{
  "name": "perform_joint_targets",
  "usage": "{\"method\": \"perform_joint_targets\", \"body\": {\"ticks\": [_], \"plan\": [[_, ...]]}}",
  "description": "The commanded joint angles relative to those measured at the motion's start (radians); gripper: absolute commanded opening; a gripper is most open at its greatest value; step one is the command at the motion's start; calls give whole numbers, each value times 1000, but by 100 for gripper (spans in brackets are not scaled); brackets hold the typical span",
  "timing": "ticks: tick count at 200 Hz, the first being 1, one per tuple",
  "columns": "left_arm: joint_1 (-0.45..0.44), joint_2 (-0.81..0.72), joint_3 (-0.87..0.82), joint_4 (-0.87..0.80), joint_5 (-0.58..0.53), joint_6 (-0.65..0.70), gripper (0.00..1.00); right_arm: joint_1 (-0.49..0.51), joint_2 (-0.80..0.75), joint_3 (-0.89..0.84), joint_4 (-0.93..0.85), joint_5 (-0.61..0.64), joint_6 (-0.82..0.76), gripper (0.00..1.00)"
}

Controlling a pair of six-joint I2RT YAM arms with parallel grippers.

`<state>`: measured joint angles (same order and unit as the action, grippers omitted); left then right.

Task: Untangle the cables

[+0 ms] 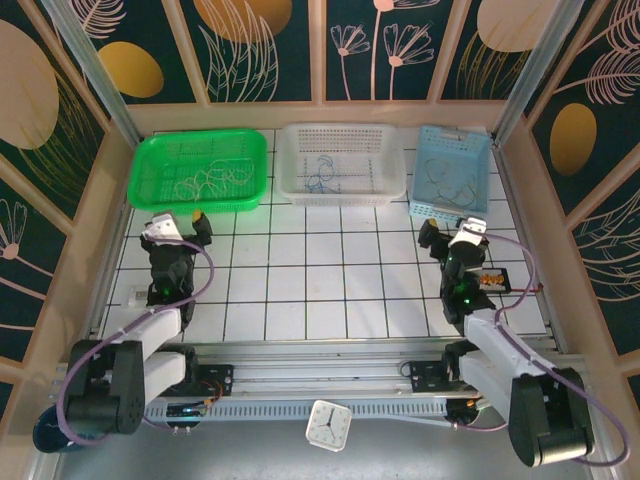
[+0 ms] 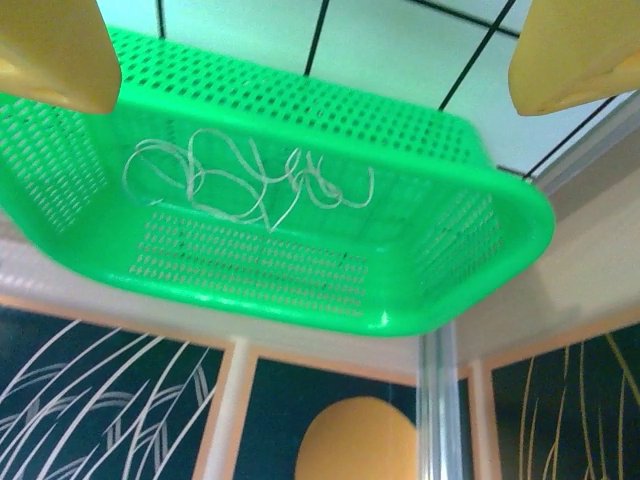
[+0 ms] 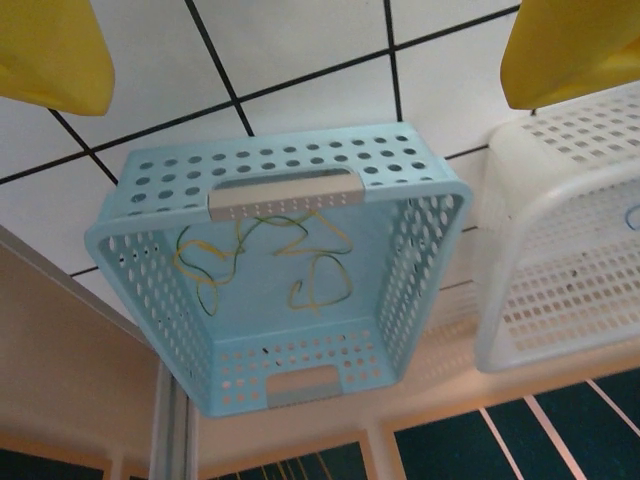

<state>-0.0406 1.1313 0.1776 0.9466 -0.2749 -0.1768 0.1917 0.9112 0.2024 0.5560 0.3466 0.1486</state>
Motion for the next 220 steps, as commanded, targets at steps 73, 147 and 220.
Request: {"method": "perform_joint_targets", "body": {"ticks": [73,147,220], "plan": [[-3,361,-64,537,111,133,99,-51,396,-115,764,-104,-183,99],[2,397,44,370,95,121,99,-137,661,-108,1018,-246,-204,99],[32,394,52,350,126,97,99,-217,657,13,784,-334,-131,99]]}}
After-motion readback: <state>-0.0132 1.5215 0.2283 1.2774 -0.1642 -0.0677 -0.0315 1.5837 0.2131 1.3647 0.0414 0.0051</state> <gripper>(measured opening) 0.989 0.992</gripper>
